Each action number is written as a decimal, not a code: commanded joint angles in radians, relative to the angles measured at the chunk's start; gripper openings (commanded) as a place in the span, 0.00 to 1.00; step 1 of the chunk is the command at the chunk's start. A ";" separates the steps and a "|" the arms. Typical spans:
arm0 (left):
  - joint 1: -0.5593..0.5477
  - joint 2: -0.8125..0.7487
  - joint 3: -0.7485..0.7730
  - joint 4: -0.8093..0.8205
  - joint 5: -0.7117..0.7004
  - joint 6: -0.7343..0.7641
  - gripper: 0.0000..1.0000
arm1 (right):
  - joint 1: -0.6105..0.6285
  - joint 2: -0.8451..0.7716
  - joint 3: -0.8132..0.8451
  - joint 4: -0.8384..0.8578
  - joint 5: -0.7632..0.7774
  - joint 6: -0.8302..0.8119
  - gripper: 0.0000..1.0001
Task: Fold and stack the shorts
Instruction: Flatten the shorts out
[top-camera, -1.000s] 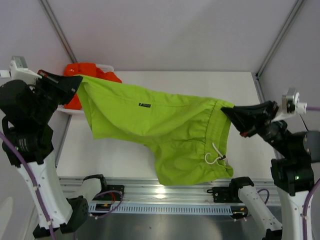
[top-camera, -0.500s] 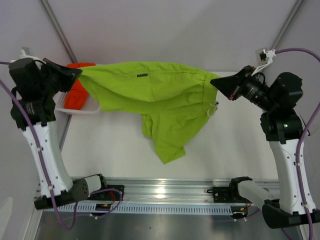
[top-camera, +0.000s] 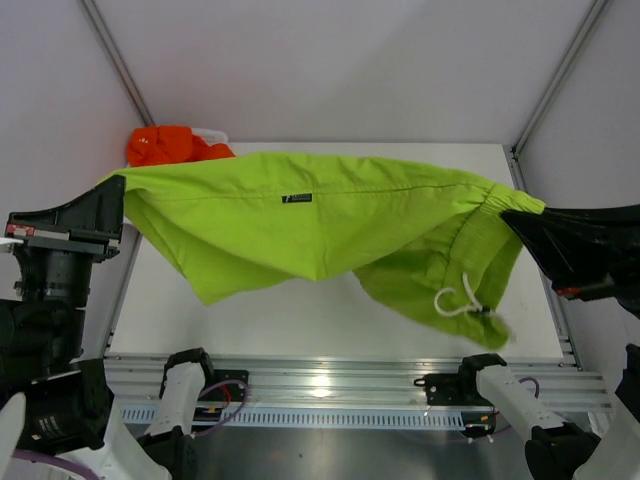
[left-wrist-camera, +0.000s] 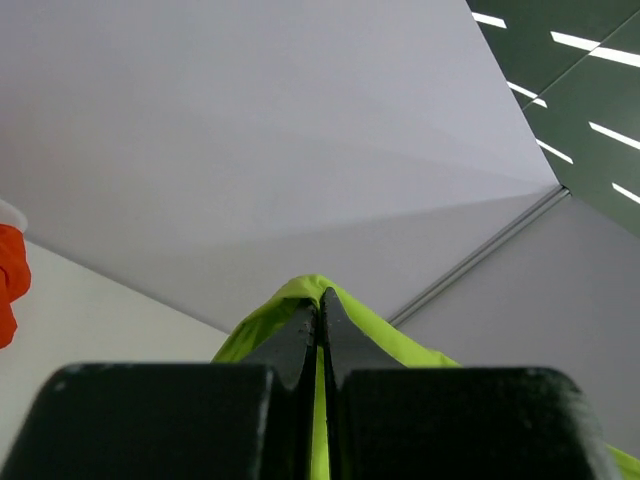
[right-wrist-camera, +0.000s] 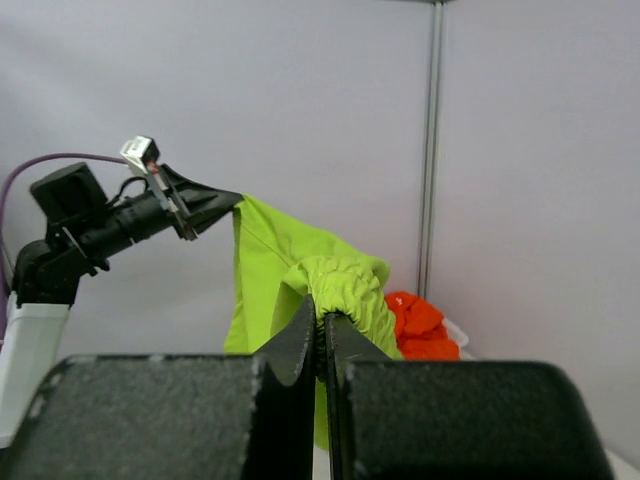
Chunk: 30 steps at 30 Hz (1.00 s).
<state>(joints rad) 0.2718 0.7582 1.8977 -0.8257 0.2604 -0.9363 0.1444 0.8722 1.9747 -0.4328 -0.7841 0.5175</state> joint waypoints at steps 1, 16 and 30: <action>0.010 0.070 0.007 -0.007 -0.006 -0.030 0.00 | -0.022 0.096 0.088 -0.072 -0.014 0.033 0.00; -0.002 0.250 -0.737 0.450 0.080 -0.010 0.00 | -0.080 0.042 -0.786 0.197 0.091 0.071 0.00; -0.181 0.582 -0.981 0.853 -0.070 -0.021 0.00 | -0.101 0.062 -1.433 0.727 0.256 0.079 0.00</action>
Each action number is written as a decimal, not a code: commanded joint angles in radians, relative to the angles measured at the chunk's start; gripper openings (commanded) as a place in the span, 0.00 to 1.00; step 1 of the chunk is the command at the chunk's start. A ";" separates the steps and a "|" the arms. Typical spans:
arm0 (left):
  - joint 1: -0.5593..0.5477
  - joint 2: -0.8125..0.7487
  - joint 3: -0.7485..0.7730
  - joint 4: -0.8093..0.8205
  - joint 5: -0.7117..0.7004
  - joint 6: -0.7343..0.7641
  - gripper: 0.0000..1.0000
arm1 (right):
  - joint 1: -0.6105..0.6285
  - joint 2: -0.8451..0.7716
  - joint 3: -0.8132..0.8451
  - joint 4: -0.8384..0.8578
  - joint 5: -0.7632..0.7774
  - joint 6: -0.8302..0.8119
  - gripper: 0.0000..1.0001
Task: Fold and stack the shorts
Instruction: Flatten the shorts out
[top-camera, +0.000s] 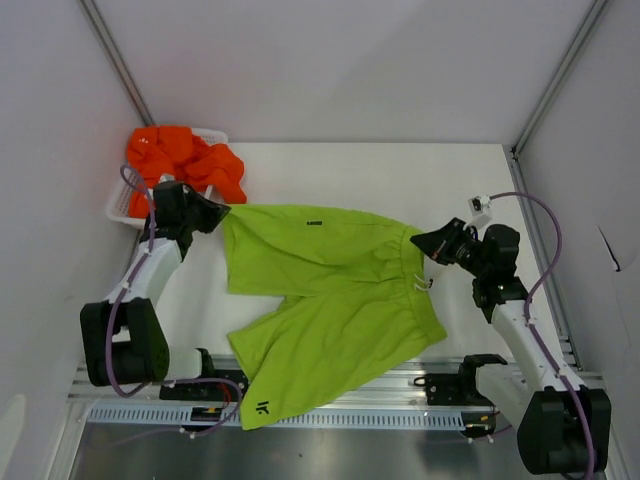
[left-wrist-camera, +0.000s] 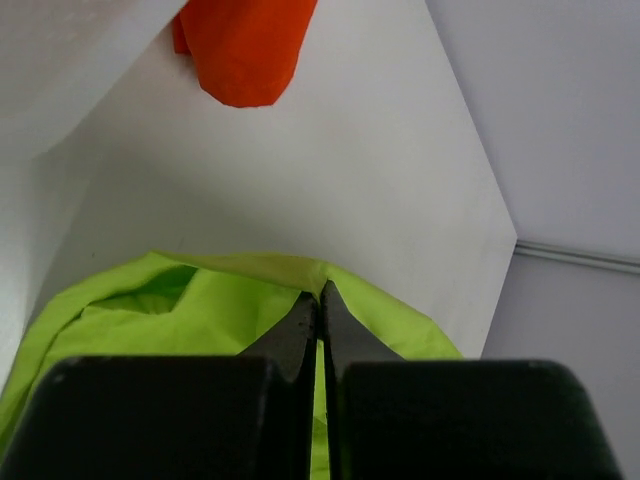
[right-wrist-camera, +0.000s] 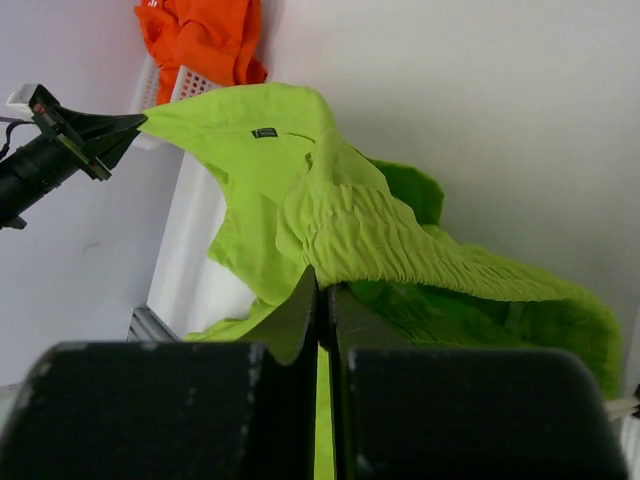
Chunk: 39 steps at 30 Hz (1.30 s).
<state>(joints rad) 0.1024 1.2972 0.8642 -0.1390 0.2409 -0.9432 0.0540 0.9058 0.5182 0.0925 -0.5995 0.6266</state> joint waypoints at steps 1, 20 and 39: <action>-0.020 0.060 0.064 0.167 -0.064 -0.014 0.00 | -0.014 0.047 0.029 0.217 0.082 -0.037 0.00; -0.119 0.762 0.749 0.058 -0.003 0.018 0.07 | -0.135 0.893 0.494 0.556 0.046 0.042 0.00; -0.240 0.430 0.707 -0.175 -0.080 0.323 0.99 | -0.163 0.938 0.770 0.015 0.313 -0.099 0.63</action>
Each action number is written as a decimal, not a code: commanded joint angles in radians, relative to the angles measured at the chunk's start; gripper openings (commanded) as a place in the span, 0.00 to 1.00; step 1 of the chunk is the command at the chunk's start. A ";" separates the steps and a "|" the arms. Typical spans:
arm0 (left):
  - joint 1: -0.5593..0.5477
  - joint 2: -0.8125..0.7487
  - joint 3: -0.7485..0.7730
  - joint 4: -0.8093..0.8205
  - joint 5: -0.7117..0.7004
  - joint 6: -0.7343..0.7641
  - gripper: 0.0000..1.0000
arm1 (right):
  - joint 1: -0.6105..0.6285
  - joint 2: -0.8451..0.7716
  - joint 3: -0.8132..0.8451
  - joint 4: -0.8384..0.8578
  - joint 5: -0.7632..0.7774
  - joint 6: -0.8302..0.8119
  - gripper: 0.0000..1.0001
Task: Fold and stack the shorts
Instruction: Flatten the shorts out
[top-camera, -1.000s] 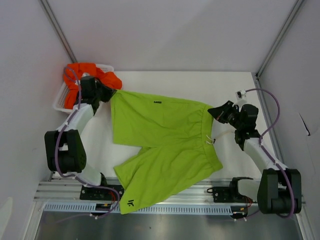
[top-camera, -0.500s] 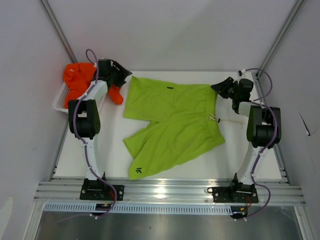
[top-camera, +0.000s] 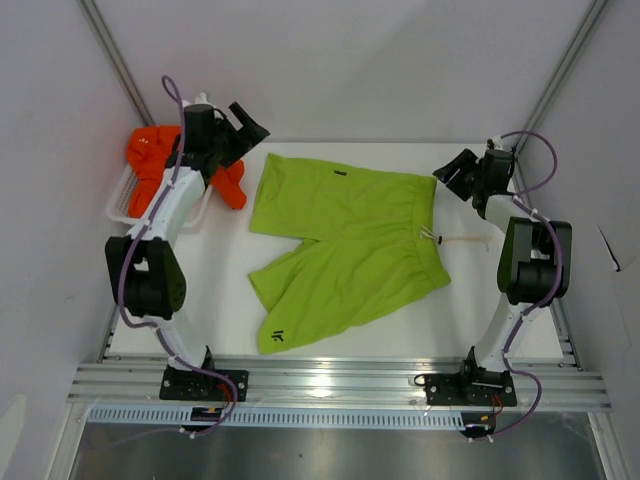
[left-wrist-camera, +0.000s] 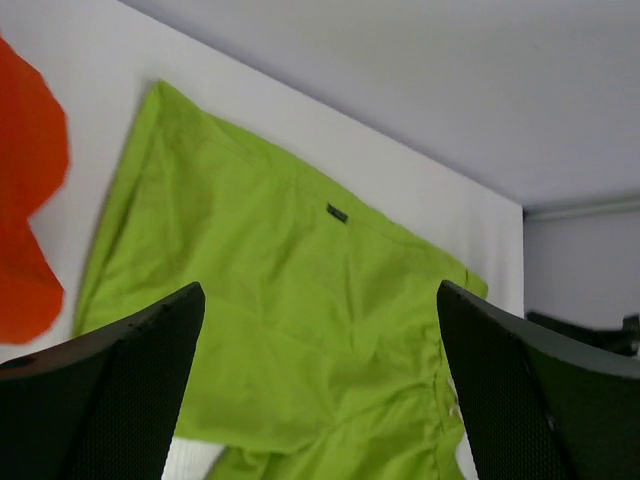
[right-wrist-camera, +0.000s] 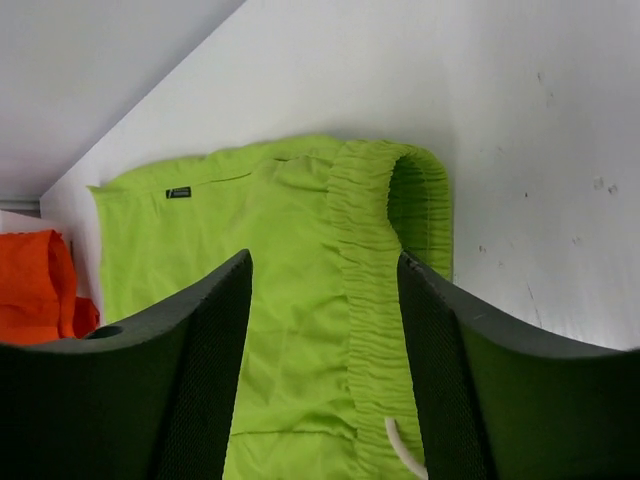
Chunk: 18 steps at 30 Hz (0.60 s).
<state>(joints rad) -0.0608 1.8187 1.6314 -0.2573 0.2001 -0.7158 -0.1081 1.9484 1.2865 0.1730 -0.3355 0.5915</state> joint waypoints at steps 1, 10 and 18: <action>-0.112 -0.114 -0.085 -0.056 -0.053 0.102 0.99 | -0.001 -0.118 -0.013 -0.058 0.046 -0.068 0.61; -0.327 -0.410 -0.498 0.065 -0.134 0.064 0.98 | 0.007 0.056 0.155 -0.031 -0.210 0.023 0.03; -0.442 -0.492 -0.648 0.121 -0.105 0.079 0.98 | 0.002 0.222 0.163 0.200 -0.361 0.218 0.00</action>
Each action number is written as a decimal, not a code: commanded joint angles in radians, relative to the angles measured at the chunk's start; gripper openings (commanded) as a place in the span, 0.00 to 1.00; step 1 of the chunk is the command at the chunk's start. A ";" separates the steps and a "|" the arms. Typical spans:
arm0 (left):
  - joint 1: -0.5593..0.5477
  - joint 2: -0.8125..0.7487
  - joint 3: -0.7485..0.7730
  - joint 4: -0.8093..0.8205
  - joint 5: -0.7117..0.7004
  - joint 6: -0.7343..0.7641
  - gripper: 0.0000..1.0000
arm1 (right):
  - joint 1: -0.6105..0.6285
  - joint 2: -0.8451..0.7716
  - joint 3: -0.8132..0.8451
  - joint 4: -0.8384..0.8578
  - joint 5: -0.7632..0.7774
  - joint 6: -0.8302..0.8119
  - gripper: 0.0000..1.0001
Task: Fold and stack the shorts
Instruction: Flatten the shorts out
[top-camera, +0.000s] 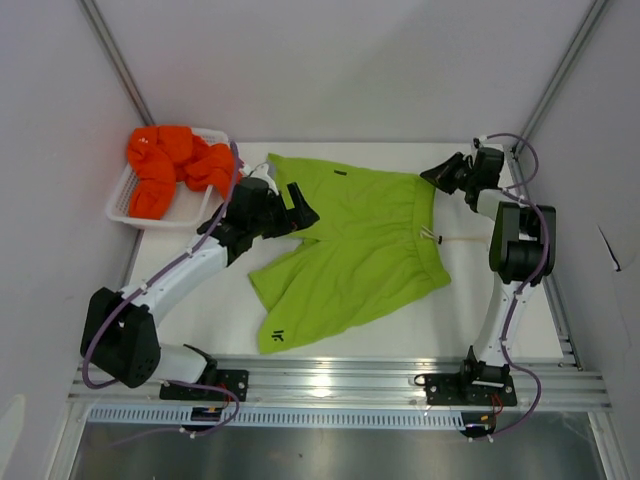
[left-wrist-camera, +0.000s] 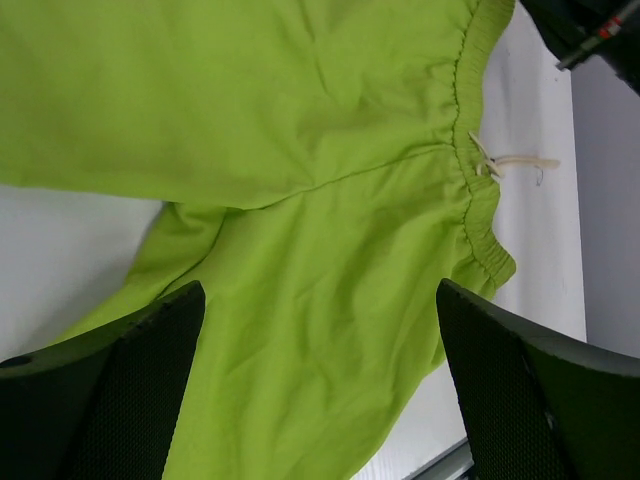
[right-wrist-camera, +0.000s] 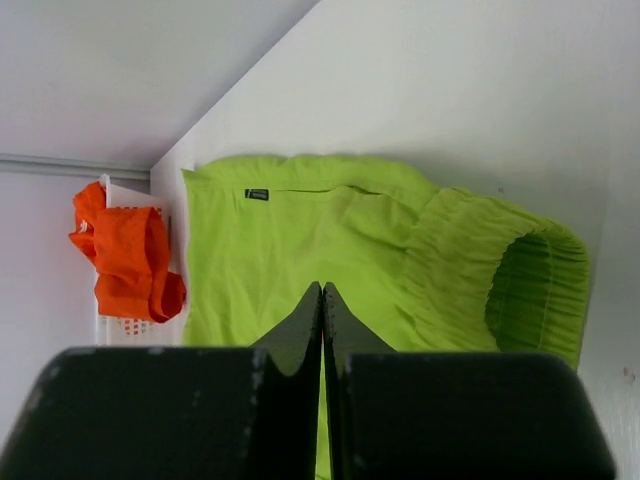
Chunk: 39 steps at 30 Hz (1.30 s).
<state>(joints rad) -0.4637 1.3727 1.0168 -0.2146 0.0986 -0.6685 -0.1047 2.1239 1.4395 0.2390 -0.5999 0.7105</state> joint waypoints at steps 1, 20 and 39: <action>-0.050 -0.044 -0.047 0.086 0.001 0.046 0.98 | -0.001 0.059 -0.002 0.154 -0.098 0.113 0.00; -0.101 0.009 -0.136 0.038 -0.128 0.098 0.98 | -0.010 0.349 0.346 -0.096 0.094 0.119 0.00; 0.065 -0.294 -0.420 -0.029 -0.122 -0.017 0.81 | 0.039 -0.384 -0.281 -0.159 0.152 -0.010 0.43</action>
<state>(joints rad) -0.4313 1.1244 0.6628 -0.2661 -0.0418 -0.6395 -0.0879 1.8469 1.2900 0.0505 -0.4976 0.7021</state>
